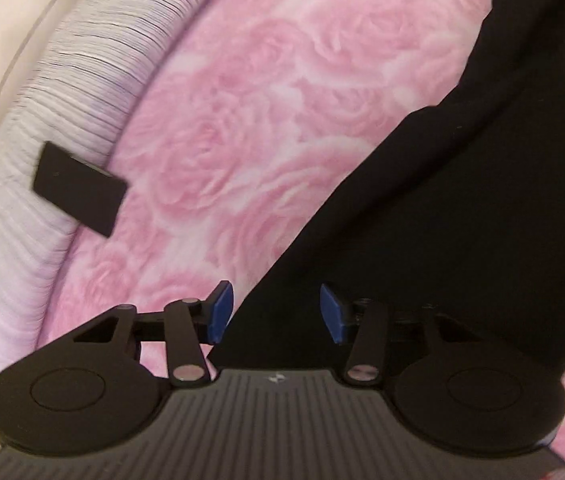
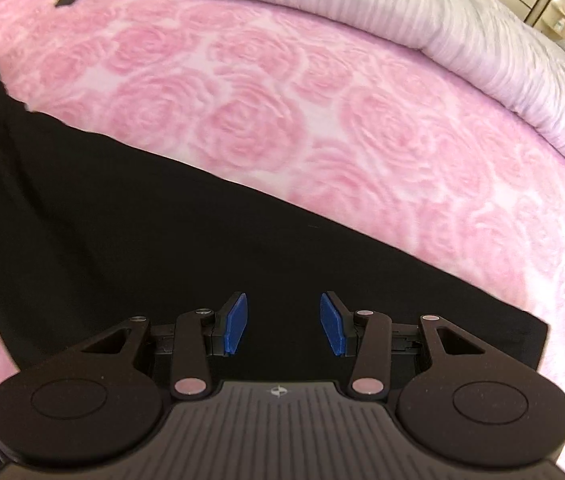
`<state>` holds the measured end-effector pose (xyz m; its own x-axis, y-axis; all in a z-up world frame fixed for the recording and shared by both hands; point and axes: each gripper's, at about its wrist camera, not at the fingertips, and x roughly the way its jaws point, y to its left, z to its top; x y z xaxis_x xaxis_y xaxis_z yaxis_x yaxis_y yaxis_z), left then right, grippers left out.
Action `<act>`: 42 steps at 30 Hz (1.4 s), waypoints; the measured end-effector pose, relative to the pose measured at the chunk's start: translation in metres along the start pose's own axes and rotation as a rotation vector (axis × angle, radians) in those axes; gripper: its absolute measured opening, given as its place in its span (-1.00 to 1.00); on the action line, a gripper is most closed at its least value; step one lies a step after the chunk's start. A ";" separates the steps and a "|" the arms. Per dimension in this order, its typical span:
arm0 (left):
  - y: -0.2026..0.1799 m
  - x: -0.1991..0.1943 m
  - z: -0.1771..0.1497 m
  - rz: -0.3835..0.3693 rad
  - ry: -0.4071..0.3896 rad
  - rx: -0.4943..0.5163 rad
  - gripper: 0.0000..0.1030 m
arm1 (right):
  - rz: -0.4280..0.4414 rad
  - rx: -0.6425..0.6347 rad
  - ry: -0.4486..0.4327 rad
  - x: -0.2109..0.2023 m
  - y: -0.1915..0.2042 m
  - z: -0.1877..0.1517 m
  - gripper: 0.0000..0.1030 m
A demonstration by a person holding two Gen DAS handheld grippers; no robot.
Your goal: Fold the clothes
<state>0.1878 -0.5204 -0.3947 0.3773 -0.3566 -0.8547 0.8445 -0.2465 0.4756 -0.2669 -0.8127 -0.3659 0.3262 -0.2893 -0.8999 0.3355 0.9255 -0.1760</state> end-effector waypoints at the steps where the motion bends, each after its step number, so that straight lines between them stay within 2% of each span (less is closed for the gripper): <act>1: 0.000 0.007 0.002 -0.016 0.011 0.017 -0.15 | -0.004 -0.006 0.005 0.001 -0.009 0.001 -0.13; 5: 0.001 0.020 0.009 -0.048 0.036 0.065 -0.18 | -0.043 -0.135 0.030 0.009 -0.035 0.008 -0.12; 7: 0.003 0.021 0.012 -0.082 0.058 0.058 -0.50 | -0.072 -0.185 0.050 0.016 -0.048 0.008 -0.11; 8: 0.001 0.021 0.012 -0.077 0.073 0.056 -0.84 | -0.087 -0.190 0.060 0.018 -0.057 0.008 -0.11; 9: -0.002 0.021 0.013 -0.064 0.089 0.055 -1.00 | -0.102 -0.180 0.066 0.020 -0.067 0.006 -0.11; 10: -0.005 0.020 0.013 -0.050 0.106 0.055 -1.00 | -0.116 -0.153 0.069 0.020 -0.078 0.003 -0.11; 13: -0.004 0.015 0.012 -0.038 0.111 -0.062 -1.00 | -0.138 -0.042 0.074 0.019 -0.112 -0.012 -0.09; 15: -0.008 0.011 0.011 -0.014 0.120 -0.068 -1.00 | -0.150 0.001 0.083 0.020 -0.130 -0.023 -0.09; 18: -0.017 0.005 0.011 0.010 0.148 -0.021 -1.00 | -0.143 -0.134 0.081 0.025 -0.132 -0.033 -0.07; 23: -0.009 -0.008 0.011 0.055 0.180 -0.075 -1.00 | -0.069 -0.424 0.037 0.040 -0.110 -0.021 0.20; 28: -0.003 -0.028 -0.001 0.090 0.207 -0.104 -1.00 | -0.013 -0.532 0.079 0.070 -0.107 0.001 0.21; 30: -0.005 -0.034 -0.005 0.089 0.215 -0.111 -1.00 | 0.034 -0.525 0.108 0.076 -0.112 0.003 0.09; 31: -0.007 -0.037 -0.007 0.083 0.216 -0.106 -1.00 | 0.058 -0.520 0.122 0.079 -0.115 0.005 -0.18; 33: -0.013 -0.042 -0.006 0.073 0.208 -0.091 -1.00 | 0.084 -0.527 0.144 0.079 -0.115 0.007 -0.38; 34: -0.015 -0.044 -0.004 0.069 0.198 -0.084 -1.00 | 0.084 -0.541 0.150 0.077 -0.112 0.007 -0.60; 35: -0.016 -0.045 -0.002 0.065 0.188 -0.079 -1.00 | 0.073 -0.548 0.152 0.076 -0.109 0.007 -0.90; 38: -0.019 -0.043 0.008 0.062 0.164 -0.044 -1.00 | 0.023 -0.494 0.127 0.069 -0.113 0.010 -1.00; 42: -0.016 -0.036 0.017 0.078 0.138 0.004 -0.83 | -0.038 -0.342 0.084 0.064 -0.130 0.015 -1.00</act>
<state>0.1545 -0.5186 -0.3677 0.4907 -0.2475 -0.8354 0.8091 -0.2264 0.5423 -0.2762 -0.9557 -0.3944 0.2411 -0.3168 -0.9173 0.0261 0.9470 -0.3202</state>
